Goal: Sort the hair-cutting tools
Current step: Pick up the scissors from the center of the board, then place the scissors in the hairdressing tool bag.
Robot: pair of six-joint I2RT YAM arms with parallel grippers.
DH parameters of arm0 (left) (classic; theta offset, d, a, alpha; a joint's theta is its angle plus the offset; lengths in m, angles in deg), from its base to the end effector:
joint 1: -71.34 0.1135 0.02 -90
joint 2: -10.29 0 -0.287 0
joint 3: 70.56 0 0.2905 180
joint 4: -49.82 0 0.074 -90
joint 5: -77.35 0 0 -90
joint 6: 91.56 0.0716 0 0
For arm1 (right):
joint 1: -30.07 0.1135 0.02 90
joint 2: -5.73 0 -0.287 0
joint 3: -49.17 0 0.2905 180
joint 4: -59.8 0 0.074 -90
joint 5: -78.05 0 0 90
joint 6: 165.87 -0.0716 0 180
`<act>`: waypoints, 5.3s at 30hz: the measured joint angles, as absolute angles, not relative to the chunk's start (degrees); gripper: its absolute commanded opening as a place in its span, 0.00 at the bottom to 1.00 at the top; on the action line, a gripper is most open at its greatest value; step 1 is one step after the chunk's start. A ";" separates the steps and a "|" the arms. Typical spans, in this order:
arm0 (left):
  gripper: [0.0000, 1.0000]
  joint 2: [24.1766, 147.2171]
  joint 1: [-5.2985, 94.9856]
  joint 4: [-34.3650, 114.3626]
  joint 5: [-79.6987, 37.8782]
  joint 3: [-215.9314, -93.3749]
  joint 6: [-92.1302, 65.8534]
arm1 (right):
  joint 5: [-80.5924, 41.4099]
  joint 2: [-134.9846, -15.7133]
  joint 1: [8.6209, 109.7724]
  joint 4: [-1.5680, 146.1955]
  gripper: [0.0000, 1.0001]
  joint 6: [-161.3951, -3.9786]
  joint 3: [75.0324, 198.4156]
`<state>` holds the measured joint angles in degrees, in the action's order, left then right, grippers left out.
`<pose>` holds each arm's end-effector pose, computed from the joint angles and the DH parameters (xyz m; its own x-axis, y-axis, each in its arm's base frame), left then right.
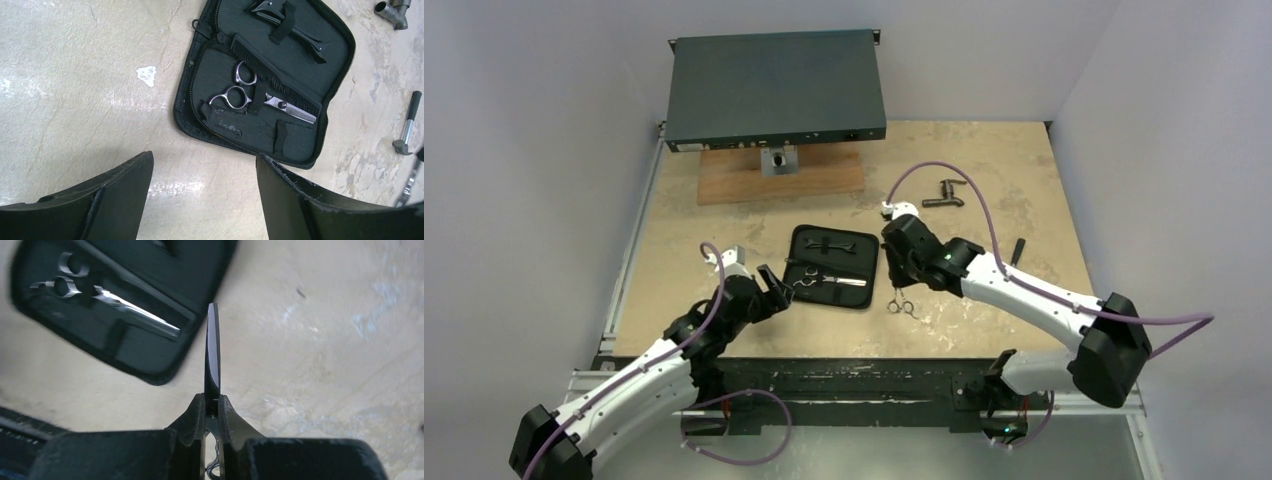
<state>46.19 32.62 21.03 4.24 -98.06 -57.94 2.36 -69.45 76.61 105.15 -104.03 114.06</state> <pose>0.1600 -0.1016 0.1532 -0.6092 -0.5329 -0.5873 -0.1613 0.8084 -0.5661 0.2284 0.2153 0.2207 -0.7873 -0.1659 -0.5939 -0.2675 0.9597 0.0865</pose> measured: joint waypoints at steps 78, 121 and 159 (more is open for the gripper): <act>0.76 33.93 32.62 17.25 9.98 -90.30 -67.53 | 14.90 -103.43 94.86 108.84 0.00 -54.79 130.89; 0.75 33.89 32.62 17.43 9.94 -90.30 -67.53 | 15.23 -101.90 97.16 111.55 0.00 -55.23 131.68; 0.75 32.62 32.62 17.19 9.94 -90.30 -67.53 | 16.87 -103.85 95.89 111.22 0.00 -55.21 131.66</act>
<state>32.62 32.62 17.19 9.94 -90.30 -67.53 16.87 -103.85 95.89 111.22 -55.21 131.66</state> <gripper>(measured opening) 0.757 0.037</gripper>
